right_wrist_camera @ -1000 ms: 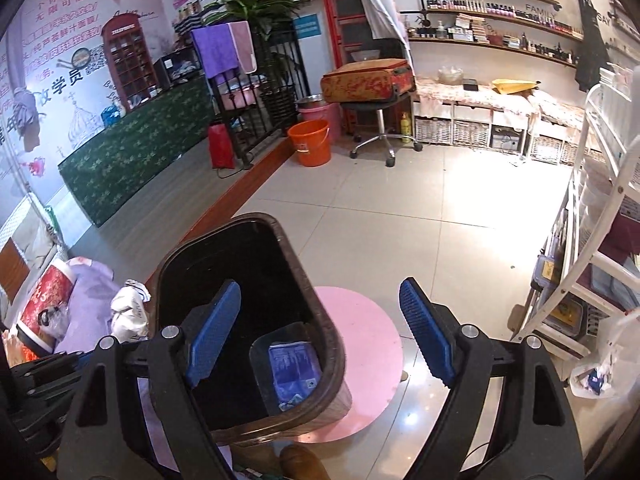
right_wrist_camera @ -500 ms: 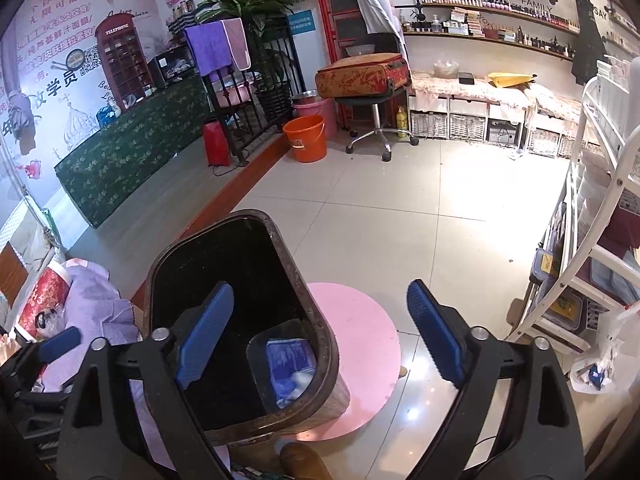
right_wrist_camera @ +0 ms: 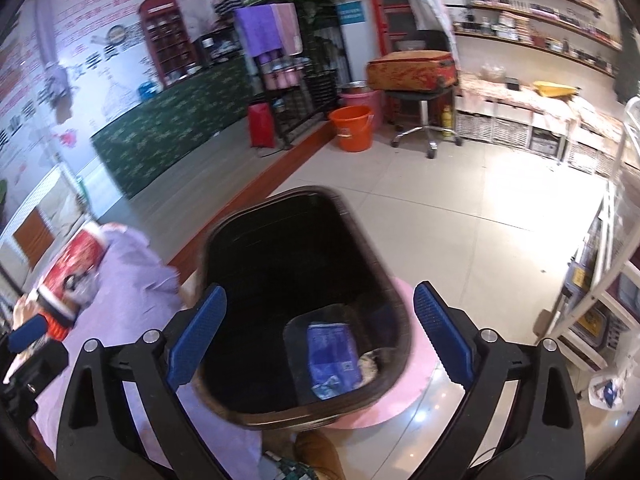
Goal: Collect trash
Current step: 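Lower the white tissue into the black bin and open the left tool, then move the right tool to the green drink carton and grasp it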
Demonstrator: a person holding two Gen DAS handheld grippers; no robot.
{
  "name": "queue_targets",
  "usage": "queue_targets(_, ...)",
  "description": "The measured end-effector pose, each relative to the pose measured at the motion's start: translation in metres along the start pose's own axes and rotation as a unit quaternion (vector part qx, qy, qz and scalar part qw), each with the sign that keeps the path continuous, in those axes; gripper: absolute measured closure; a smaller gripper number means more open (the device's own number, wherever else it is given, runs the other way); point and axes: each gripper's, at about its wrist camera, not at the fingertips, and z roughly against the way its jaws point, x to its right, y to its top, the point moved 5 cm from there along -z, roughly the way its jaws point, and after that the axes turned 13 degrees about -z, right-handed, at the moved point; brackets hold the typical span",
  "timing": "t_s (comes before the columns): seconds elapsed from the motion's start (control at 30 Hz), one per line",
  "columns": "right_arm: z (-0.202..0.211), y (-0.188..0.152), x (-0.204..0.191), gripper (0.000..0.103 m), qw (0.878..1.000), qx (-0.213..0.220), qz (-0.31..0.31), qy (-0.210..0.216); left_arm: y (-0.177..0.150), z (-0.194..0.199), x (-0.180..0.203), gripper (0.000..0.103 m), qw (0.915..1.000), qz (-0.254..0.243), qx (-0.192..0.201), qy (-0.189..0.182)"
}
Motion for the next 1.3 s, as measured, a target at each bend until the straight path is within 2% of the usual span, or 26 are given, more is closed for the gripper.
queue_targets(0.17,-0.002,-0.02,-0.042,0.009,0.998,-0.026,0.043,0.042,-0.019,0.019,-0.027,0.006,0.9988,0.027,0.0,0.04)
queue_targets(0.33,0.002,-0.047,-0.089,0.009,0.99,-0.049,0.093,0.092,-0.044,0.038,-0.061,0.006,0.9952,0.073,-0.007,0.066)
queue_targets(0.53,0.008,-0.08,-0.138,0.009,0.977,-0.076,0.148,0.136,-0.078,0.064,-0.096,0.006,0.9873,0.114,-0.016,0.109)
queue_targets(0.8,0.011,-0.108,-0.18,0.009,0.959,-0.112,0.195,0.174,-0.123,0.089,-0.139,0.006,0.9743,0.163,-0.032,0.152)
queue_targets(1.07,0.013,-0.136,-0.236,0.009,0.924,-0.141,0.276,0.223,-0.168,0.111,-0.181,0.006,0.9576,0.215,-0.049,0.186)
queue_targets(1.23,0.012,-0.156,-0.283,0.01,0.888,-0.168,0.335,0.267,-0.19,0.124,-0.196,0.006,0.9498,0.235,-0.059,0.197)
queue_targets(1.3,0.016,-0.163,-0.303,0.009,0.866,-0.17,0.376,0.283,-0.196,0.128,-0.199,0.006,0.9479,0.244,-0.058,0.197)
